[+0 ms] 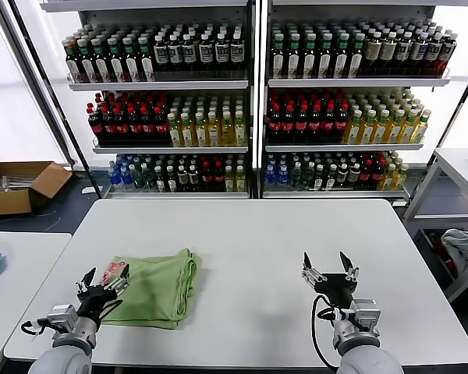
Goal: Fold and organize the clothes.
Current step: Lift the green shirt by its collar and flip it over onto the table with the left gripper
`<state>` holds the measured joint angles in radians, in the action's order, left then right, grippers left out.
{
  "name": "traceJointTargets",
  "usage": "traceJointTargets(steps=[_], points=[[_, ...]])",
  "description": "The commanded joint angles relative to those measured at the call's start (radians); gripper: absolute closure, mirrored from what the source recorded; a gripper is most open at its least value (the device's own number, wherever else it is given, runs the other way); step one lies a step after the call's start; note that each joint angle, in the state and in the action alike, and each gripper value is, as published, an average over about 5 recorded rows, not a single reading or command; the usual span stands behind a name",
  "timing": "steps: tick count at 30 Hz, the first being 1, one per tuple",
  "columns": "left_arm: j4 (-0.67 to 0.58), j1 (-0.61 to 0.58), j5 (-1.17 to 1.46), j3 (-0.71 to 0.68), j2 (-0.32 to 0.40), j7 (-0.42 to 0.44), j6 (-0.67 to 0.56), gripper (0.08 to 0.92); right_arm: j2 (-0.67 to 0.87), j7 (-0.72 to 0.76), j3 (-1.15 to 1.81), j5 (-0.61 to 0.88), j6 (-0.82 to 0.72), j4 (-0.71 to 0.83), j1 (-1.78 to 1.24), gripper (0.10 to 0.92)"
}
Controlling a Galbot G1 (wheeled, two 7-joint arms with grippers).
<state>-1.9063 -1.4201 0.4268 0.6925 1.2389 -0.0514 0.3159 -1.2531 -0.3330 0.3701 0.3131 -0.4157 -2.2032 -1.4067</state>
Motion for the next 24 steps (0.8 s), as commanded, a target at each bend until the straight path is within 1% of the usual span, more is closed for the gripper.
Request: traceJointTargets(steps=[1, 17, 24], points=[[0.082, 0.004, 0.008, -0.008, -0.015, 0.023, 0.003, 0.177, -0.002, 0.001, -0.005, -0.002, 0.001, -0.001, 0.002, 0.203], [0.134, 0.012, 0.017, -0.007, -0.033, 0.051, 0.005, 0.178, -0.005, 0.007, -0.004, -0.004, 0.008, -0.006, -0.011, 0.203], [0.134, 0.01, 0.032, -0.009, -0.03, 0.062, 0.007, 0.223, -0.005, 0.01, -0.005, -0.005, 0.01, -0.011, -0.014, 0.203]])
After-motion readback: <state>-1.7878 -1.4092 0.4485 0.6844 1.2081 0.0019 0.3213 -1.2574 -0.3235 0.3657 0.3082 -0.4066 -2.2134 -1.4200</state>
